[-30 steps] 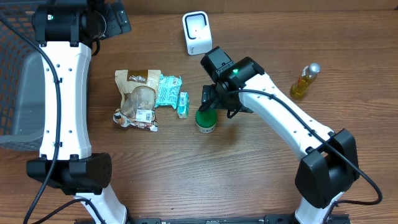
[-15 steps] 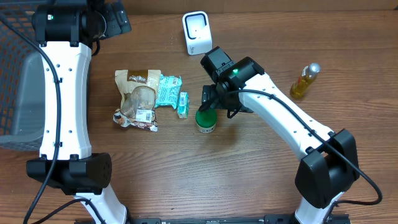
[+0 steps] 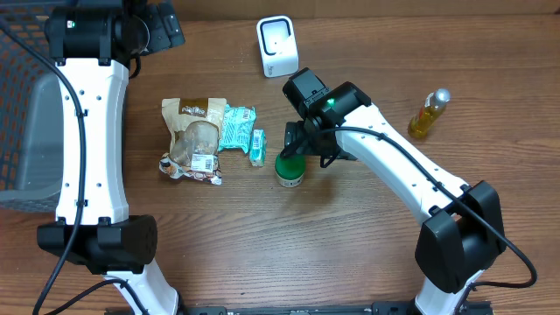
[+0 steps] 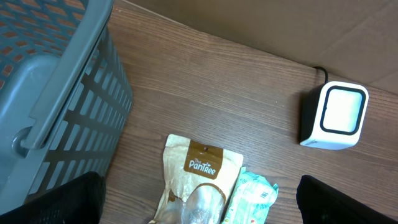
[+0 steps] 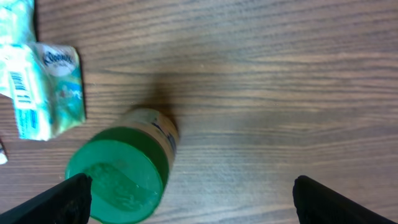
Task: Scan the item barcode
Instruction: 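Lower the right gripper onto the green-capped jar and grasp it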
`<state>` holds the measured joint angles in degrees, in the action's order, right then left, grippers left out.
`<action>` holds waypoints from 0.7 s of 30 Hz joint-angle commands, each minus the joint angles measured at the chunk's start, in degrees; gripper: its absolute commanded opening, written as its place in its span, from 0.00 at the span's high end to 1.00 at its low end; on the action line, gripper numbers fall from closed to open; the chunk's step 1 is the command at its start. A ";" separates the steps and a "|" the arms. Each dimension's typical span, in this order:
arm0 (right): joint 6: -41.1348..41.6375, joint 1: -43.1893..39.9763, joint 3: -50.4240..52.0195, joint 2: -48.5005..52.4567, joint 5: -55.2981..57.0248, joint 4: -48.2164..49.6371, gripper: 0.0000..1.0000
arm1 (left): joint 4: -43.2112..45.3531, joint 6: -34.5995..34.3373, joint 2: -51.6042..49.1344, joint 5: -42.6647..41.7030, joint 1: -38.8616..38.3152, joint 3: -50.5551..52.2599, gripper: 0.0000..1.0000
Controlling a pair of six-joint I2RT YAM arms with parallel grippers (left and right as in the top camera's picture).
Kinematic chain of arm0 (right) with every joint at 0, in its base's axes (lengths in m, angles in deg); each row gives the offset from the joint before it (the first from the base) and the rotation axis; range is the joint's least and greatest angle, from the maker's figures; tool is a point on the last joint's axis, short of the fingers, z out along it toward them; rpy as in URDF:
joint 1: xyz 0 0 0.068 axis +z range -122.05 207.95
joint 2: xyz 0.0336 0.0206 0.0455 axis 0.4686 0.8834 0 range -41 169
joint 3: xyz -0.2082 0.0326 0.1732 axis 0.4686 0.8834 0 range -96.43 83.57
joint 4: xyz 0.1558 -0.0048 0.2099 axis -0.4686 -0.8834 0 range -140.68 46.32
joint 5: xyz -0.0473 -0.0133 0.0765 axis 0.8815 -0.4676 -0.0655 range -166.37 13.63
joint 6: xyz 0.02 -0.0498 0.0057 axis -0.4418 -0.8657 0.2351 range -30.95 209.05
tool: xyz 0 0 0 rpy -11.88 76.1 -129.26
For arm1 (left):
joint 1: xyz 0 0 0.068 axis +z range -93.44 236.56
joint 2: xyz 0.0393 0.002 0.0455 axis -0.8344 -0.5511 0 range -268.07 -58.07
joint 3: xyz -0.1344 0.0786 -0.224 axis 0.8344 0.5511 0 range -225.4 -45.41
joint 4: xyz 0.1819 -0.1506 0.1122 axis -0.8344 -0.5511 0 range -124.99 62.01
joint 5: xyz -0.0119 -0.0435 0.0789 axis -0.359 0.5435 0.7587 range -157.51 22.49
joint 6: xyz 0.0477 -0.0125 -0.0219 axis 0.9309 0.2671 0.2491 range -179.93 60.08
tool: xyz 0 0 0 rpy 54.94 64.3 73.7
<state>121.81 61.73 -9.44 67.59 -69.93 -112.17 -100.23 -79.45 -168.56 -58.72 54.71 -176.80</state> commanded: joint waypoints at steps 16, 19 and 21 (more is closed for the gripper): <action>-7.72 0.15 7.74 -0.02 -10.78 12.07 0.00 | 0.04 -0.17 0.35 0.15 -0.07 -1.07 0.00; -7.72 1.05 7.91 0.09 -10.82 12.74 0.00 | 0.04 -0.20 0.35 0.15 -0.07 -1.09 0.00; -7.72 1.99 7.93 0.57 -10.54 13.49 0.00 | 0.04 -0.20 0.35 0.15 -0.07 -1.09 0.00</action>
<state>114.51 62.14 -2.01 67.59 -80.05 -99.58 -100.26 -79.45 -168.56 -58.72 54.71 -176.80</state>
